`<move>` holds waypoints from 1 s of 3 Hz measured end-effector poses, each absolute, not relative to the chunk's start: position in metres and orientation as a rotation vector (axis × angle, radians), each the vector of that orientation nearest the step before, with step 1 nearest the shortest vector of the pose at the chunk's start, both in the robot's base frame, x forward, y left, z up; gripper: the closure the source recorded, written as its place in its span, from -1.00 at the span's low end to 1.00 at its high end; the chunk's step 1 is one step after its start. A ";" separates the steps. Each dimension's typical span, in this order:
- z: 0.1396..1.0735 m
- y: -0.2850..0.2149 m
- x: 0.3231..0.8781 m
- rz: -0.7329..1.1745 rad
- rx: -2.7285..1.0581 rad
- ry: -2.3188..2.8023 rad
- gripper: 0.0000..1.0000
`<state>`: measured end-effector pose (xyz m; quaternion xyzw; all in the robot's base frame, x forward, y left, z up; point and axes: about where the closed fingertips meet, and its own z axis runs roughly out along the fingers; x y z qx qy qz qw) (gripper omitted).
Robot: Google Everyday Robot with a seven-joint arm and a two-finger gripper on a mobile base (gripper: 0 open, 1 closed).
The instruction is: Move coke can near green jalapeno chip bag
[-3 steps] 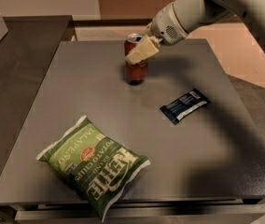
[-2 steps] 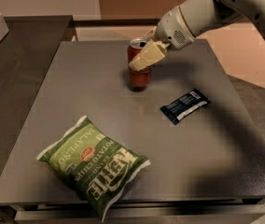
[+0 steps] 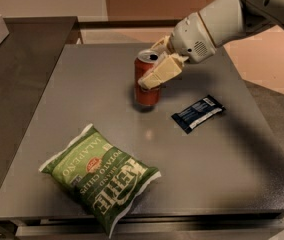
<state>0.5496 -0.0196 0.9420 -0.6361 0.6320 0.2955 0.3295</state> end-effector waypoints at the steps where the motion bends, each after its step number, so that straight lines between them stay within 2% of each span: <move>1: 0.945 -0.012 0.525 0.828 -1.712 1.610 1.00; 3: 0.936 -0.005 0.518 0.844 -1.731 1.590 1.00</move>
Offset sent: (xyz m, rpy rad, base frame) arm -0.0218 0.0066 0.0025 0.0117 0.0129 0.0545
